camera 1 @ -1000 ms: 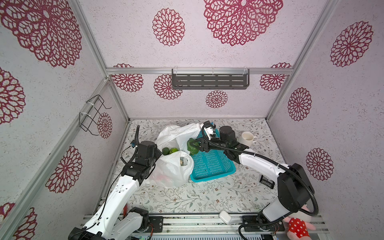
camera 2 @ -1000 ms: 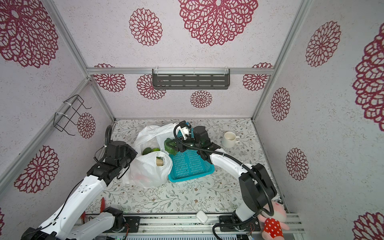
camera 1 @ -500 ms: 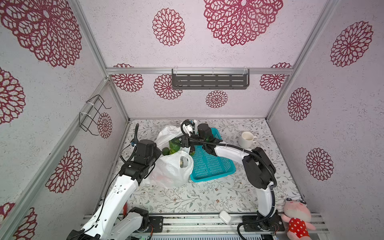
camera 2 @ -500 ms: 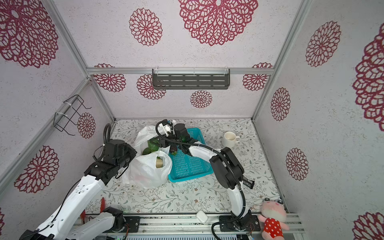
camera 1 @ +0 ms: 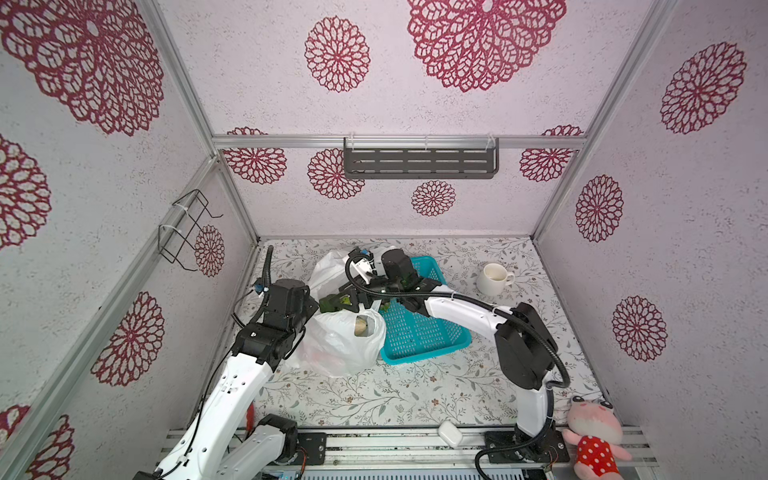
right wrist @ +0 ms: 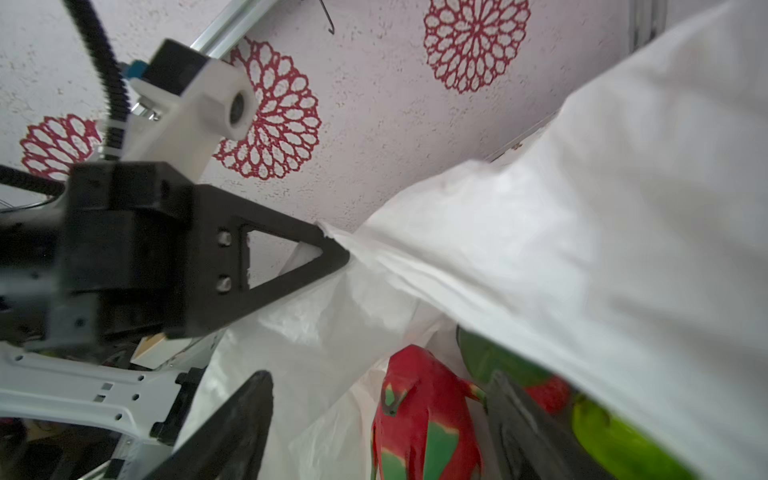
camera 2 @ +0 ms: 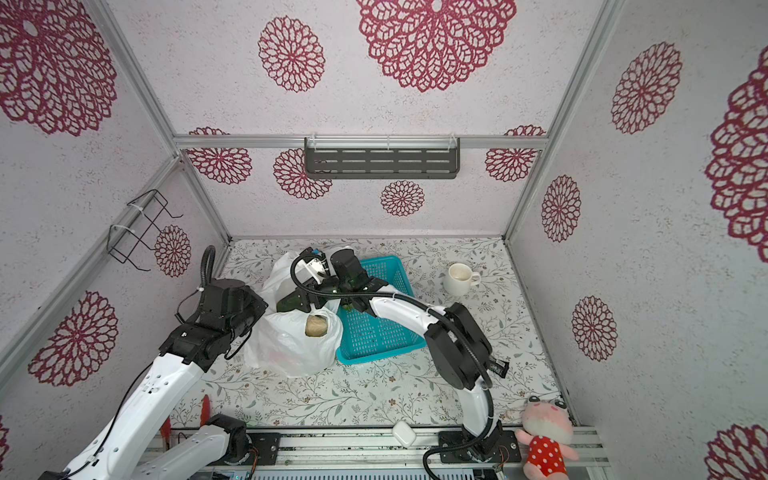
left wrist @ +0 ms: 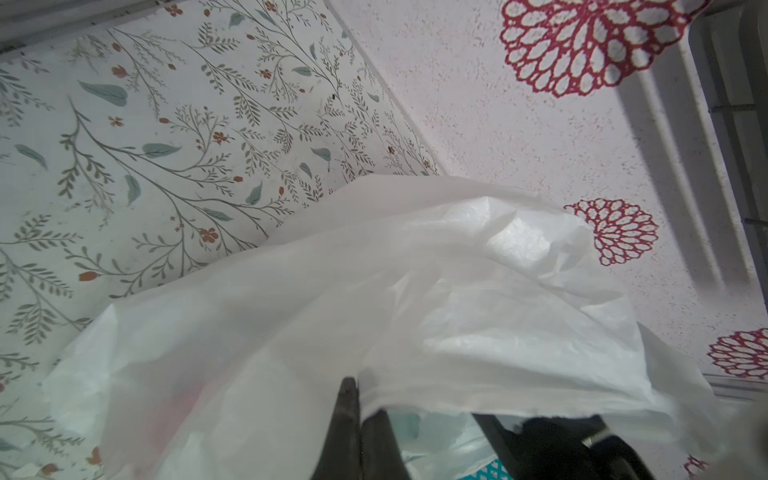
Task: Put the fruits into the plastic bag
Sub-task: 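Open the right gripper in the bag and move back over the basket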
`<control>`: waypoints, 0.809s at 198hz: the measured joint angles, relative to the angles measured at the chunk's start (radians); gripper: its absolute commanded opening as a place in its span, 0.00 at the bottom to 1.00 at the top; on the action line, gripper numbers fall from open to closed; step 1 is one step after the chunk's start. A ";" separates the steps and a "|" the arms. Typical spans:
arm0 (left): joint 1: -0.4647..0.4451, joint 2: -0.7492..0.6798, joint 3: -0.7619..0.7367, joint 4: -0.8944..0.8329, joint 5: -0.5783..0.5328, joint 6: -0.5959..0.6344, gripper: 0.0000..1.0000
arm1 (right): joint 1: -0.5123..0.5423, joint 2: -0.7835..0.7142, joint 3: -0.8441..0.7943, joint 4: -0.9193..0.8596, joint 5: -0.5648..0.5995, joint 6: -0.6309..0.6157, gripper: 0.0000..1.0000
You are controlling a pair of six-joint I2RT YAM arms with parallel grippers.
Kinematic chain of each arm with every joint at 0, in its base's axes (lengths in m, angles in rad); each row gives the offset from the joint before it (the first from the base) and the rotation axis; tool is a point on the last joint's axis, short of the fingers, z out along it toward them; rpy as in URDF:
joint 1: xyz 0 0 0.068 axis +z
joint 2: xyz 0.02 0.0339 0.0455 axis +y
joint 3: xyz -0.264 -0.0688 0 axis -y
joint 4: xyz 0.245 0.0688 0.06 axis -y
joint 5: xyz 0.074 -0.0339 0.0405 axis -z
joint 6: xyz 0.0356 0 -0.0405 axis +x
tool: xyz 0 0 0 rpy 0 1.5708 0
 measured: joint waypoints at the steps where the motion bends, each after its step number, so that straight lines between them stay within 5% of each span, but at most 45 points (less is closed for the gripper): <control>1: 0.000 0.000 0.000 -0.001 -0.001 0.000 0.00 | -0.001 -0.004 -0.001 -0.002 0.001 -0.003 0.82; 53: 0.000 -0.015 0.000 -0.023 -0.041 -0.003 0.00 | -0.080 -0.283 -0.117 -0.010 0.041 -0.070 0.82; 87: 0.000 -0.013 0.000 -0.025 -0.042 -0.010 0.00 | -0.240 -0.417 -0.300 0.117 0.105 0.024 0.82; 120: 0.000 -0.010 0.000 -0.025 -0.042 -0.011 0.00 | -0.376 -0.400 -0.459 0.210 0.248 0.186 0.81; 160: 0.000 0.011 0.000 -0.024 -0.039 -0.011 0.00 | -0.367 -0.215 -0.493 0.214 0.296 0.292 0.79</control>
